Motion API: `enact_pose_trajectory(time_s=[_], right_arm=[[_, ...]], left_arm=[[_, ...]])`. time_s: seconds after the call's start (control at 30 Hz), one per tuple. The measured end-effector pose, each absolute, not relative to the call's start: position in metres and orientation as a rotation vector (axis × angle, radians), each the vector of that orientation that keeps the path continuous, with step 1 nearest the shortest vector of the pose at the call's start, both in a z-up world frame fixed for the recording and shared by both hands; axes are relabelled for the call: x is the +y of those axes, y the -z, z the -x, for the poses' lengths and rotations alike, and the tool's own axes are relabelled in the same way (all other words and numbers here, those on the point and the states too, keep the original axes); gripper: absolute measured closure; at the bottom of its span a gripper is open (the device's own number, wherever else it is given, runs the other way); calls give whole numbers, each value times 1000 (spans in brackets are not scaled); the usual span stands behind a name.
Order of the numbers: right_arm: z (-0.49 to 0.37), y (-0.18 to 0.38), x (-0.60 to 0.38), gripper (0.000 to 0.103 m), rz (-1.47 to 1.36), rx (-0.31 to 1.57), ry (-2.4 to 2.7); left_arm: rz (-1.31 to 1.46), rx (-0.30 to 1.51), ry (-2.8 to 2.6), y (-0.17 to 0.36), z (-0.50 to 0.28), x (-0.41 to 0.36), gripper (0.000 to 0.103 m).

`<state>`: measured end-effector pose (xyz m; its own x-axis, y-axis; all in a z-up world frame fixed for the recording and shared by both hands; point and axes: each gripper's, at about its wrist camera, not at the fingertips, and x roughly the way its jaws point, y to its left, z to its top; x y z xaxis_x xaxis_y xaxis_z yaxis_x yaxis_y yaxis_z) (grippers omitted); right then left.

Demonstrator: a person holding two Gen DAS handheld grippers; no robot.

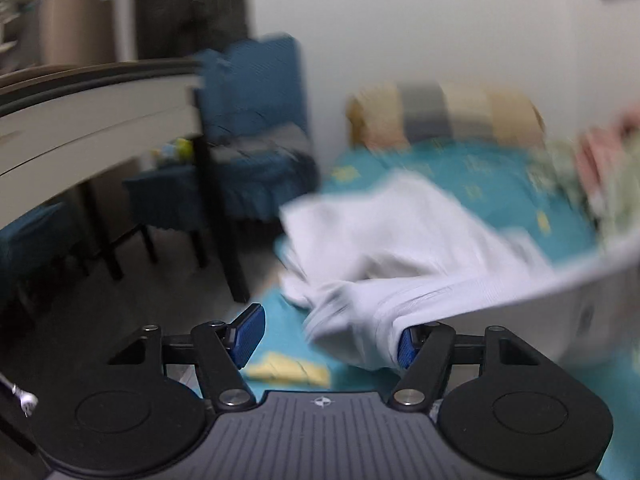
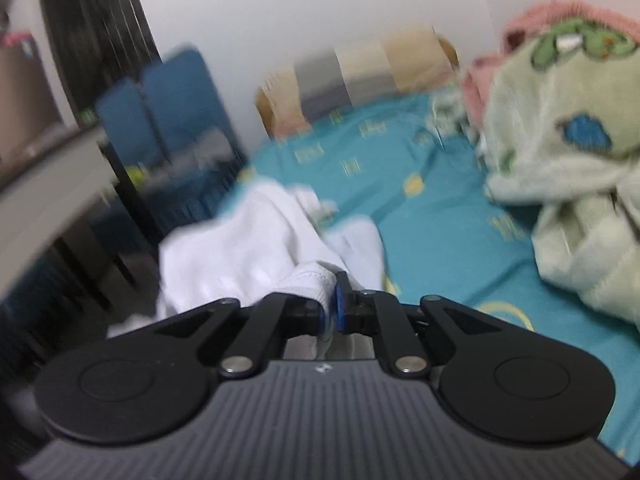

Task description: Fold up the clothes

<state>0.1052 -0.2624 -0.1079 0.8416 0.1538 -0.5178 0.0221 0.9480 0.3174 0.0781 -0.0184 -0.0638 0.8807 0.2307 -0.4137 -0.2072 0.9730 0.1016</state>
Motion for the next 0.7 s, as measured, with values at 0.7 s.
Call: enact_pose_trajectory(time_s=[0.7], right_arm=[[-80,121,-272,65,-363,524,189]], left_arm=[[-31,414,-241,50,-75,-8,39]])
